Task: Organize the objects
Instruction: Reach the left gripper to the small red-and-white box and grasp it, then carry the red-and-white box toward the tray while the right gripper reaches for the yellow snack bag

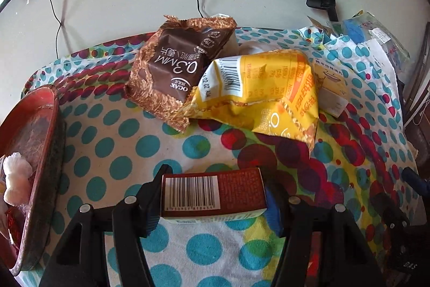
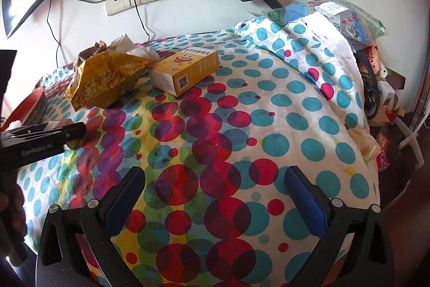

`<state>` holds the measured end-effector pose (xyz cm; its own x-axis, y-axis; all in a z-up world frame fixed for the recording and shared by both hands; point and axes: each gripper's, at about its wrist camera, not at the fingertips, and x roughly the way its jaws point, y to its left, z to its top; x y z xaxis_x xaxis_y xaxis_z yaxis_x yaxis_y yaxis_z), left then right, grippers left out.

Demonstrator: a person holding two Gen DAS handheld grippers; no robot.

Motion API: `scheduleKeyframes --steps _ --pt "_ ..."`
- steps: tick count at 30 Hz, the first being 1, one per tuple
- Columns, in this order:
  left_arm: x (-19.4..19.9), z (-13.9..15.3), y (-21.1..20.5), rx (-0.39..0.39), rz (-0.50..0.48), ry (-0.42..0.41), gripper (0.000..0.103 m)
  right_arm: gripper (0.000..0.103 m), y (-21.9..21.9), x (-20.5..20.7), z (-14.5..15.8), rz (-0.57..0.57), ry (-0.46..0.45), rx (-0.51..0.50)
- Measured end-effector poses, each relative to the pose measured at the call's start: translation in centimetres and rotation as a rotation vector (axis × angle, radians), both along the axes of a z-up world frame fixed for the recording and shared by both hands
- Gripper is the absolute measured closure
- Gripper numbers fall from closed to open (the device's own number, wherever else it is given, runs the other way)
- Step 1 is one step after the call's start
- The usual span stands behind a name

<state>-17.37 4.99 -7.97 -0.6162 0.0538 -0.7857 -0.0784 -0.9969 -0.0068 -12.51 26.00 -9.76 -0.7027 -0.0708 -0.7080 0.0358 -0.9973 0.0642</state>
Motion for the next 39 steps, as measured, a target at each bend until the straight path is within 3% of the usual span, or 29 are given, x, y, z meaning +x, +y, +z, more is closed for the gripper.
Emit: scheduleKeyframes --steps 4,13,18,22,27,33,36,39 --pt "1.6 0.2 -1.1 -0.023 -0.003 0.014 0.040 0.000 -0.6 0.3 0.2 0.049 0.014 -0.065" --pt "6.5 2.3 -5.7 0.031 0.044 0.071 0.040 0.000 -3.4 0.6 -0.4 0.091 0.029 0.058" --pt "8.0 3.8 -9.5 0.067 0.106 0.101 0.040 0.000 -4.1 0.3 -0.3 0.115 0.019 0.044" --pt "9.0 4.3 -12.5 0.098 0.172 0.107 0.040 0.000 -4.7 -0.9 0.2 0.122 0.011 0.035" --pt "10.7 4.8 -14.5 0.081 0.207 0.135 0.040 0.000 -5.4 -3.6 1.8 0.131 -0.005 0.009" --pt "12.8 4.2 -16.2 0.121 0.238 0.130 0.039 0.000 -9.1 -5.3 4.0 0.209 0.037 0.049" --pt "13.8 3.8 -16.8 0.114 0.246 0.129 0.039 0.000 -11.2 -5.9 5.6 0.245 0.117 0.116" --pt "14.5 3.7 -17.9 0.132 0.258 0.128 0.039 0.001 -13.2 -7.8 6.2 0.377 0.103 0.145"
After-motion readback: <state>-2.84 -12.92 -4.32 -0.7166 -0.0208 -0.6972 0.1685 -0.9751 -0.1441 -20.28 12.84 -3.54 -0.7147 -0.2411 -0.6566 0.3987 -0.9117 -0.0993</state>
